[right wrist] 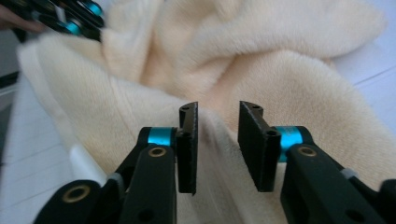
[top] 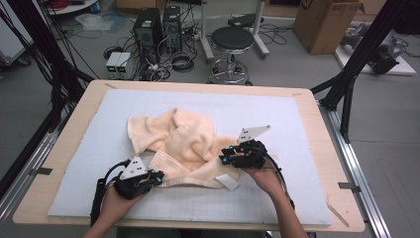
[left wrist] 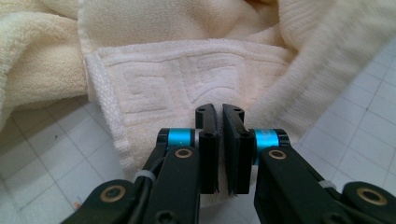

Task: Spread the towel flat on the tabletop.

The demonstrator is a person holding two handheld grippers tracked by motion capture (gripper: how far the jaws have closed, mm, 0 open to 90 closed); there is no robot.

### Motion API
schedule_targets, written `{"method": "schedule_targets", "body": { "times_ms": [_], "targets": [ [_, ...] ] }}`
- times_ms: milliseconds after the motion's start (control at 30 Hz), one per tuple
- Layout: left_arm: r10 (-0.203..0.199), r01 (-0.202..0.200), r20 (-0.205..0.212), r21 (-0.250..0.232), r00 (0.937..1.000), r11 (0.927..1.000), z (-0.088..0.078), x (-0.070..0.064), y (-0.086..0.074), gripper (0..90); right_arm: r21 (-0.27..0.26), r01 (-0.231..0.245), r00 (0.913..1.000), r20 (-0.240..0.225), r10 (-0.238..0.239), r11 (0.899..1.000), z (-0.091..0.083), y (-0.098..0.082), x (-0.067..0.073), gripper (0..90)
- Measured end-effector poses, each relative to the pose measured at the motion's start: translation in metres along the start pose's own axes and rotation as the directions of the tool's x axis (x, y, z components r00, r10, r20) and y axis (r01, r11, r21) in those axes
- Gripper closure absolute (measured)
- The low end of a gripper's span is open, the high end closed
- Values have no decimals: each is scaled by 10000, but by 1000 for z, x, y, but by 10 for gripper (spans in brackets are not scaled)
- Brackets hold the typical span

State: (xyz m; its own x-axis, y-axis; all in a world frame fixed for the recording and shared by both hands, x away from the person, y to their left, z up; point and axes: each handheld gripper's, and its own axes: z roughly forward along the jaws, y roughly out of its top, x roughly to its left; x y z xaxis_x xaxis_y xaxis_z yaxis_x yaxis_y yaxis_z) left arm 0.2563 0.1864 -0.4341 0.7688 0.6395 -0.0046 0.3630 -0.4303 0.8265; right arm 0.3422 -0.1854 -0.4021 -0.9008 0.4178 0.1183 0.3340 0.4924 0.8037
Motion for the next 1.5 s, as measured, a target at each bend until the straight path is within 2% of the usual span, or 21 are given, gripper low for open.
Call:
{"method": "schedule_targets", "body": {
  "times_ms": [167, 300, 433, 467, 567, 633, 667, 700, 733, 767, 800, 867, 933, 967, 1167, 1200, 1233, 1333, 1400, 1467, 1500],
  "targets": [
    [-101, 101, 25, 40, 9999, 9999, -1, -1, -1, 846, -747, 400, 9988, -248, -419, 9964, -25, -3, 21, 639],
    [-67, 68, -19, 86, 10000, 9999, -1, -1, -1, 847, -836, 723, 9948, -655, -779, 9939, -33, -16, 40, 638],
    [-98, 98, -49, 126, 9999, 9999, 1, -2, -2, 847, -481, 885, 9937, -651, -915, 9949, -31, -33, 51, 638],
    [-105, 105, 9, 106, 9999, 9999, 1, -2, -2, 846, -362, 898, 9939, -613, -919, 9953, -30, -38, 52, 633],
    [-83, 83, 13, 149, 10000, 9999, 1, -2, -2, 843, -12, 681, 9928, -987, -679, 9977, -23, -48, 50, 614],
    [-71, 70, 68, 163, 10000, 9998, 2, -2, -2, 834, 98, 700, 9927, -993, -687, 9975, -20, -51, 49, 607],
    [-26, 24, 86, 262, 10000, 9997, 2, -1, -2, 767, 392, 691, 9925, -1033, -647, 9968, -15, -53, 47, 614],
    [-28, 29, -20, 291, 10000, 9996, 2, -1, -2, 662, 712, 819, 9926, -957, -749, 9941, -10, -54, 47, 640],
    [-10, 11, -38, 267, 10000, 9996, 2, 0, -2, 601, 891, 962, 9919, -914, -880, 9914, -7, -54, 46, 669],
    [-163, 163, 28, 198, 9999, 9997, 2, 2, -2, 548, 1124, 1032, 9915, -914, -931, 9883, -4, -54, 46, 700],
    [-218, 218, 29, 161, 9998, 9996, 0, 4, -2, 523, 1308, 1108, 9906, -950, -988, 9852, -1, -54, 46, 725],
    [-358, 356, 107, 244, 9993, 9991, 1, 8, -2, 464, 1304, 1146, 9893, -1053, -1012, 9848, 0, -54, 44, 809],
    [-368, 360, 101, 703, 9993, 9969, 4, 12, -4, 450, 1333, 1037, 9885, -1231, -873, 9856, -1, -54, 41, 843],
    [-344, 332, 101, 962, 9994, 9948, 6, 14, -5, 458, 1276, 996, 9877, -1330, -825, 9868, -2, -54, 40, 851],
    [-571, 560, 90, 890, 9983, 9945, 7, 17, -6, 632, 873, 870, 9919, -1006, -781, 9924, -13, -46, 33, 856],
    [-544, 527, 175, 888, 9984, 9947, 7, 18, -6, 632, 774, 862, 9924, -942, -788, 9933, -13, -44, 31, 857],
    [-508, 494, 134, 895, 9986, 9948, 7, 17, -5, 683, 540, 729, 9941, -844, -682, 9959, -13, -39, 25, 857],
    [-370, 359, 125, 765, 9992, 9964, 7, 15, -4, 799, 332, 605, 9972, -459, -589, 9976, -9, -27, 13, 859],
    [-255, 250, 76, 642, 9996, 9976, 7, 14, -3, 841, 305, 577, 9979, -310, -568, 9979, -1, -20, 6, 861],
    [-475, 471, 91, 453, 9988, 9979, 5, 15, -2, 853, 231, 385, 9989, -281, -378, 9990, 7, -14, -1, 861],
    [-442, 440, 66, 340, 9990, 9985, 3, 15, -2, 854, 227, 300, 9994, -187, -296, 9993, 11, -13, -4, 861]
  ]
}}
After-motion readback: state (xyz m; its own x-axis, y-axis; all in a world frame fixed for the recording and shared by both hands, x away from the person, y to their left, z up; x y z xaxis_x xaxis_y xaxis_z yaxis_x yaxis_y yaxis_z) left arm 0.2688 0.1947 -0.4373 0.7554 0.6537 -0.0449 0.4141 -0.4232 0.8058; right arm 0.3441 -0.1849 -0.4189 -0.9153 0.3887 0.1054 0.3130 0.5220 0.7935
